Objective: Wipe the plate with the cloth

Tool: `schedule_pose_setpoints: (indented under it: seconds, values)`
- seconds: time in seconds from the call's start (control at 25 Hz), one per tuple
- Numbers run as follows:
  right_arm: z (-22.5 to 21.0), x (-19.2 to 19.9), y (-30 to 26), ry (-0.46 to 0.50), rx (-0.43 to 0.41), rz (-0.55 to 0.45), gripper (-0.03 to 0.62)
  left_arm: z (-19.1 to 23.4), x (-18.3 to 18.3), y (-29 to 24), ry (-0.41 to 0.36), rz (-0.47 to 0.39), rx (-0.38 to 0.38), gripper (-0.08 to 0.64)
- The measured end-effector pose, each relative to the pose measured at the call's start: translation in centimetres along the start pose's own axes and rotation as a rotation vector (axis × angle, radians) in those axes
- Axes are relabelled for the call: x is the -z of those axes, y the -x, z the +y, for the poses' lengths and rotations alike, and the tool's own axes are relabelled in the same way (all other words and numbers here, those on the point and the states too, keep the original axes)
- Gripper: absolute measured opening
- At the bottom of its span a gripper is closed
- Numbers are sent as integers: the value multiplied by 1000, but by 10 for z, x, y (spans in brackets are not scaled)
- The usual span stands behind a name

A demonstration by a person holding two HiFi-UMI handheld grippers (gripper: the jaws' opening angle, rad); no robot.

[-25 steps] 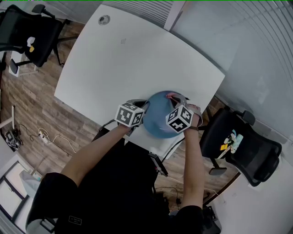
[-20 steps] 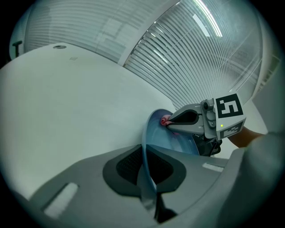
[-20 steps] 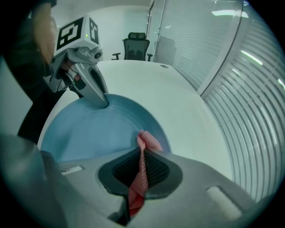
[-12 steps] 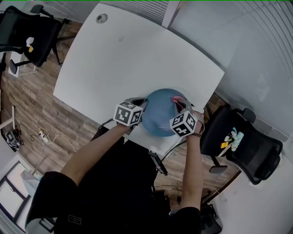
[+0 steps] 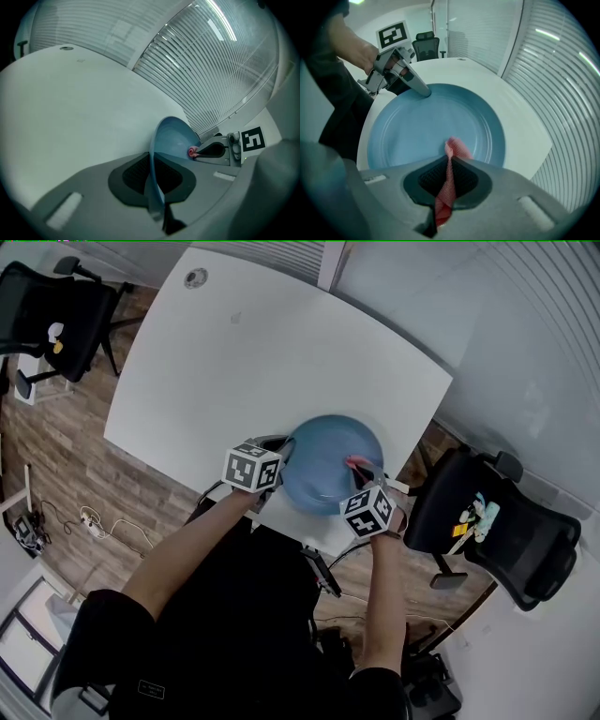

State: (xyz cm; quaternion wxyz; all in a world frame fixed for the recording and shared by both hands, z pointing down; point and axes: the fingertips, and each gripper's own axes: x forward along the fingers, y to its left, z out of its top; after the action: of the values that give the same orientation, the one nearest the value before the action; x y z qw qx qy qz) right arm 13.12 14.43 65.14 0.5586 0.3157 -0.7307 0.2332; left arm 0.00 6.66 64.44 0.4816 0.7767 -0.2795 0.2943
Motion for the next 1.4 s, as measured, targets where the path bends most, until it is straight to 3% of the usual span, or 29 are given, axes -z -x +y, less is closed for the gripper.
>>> schedule_pose_setpoints:
  seconds: [0.24, 0.6, 1.0, 1.4]
  values:
    - [22, 12, 4, -68, -43, 46, 20, 0, -1, 0, 0, -5, -4, 15]
    - [67, 12, 6, -150, -217, 75, 20, -1, 0, 0, -2, -4, -4, 15]
    - [122, -25, -1, -107, -379, 43, 20, -2, 0, 0, -3, -5, 0, 15]
    - [129, -33, -3, -91, -400, 44, 20, -2, -1, -1, -14, 1, 9, 15]
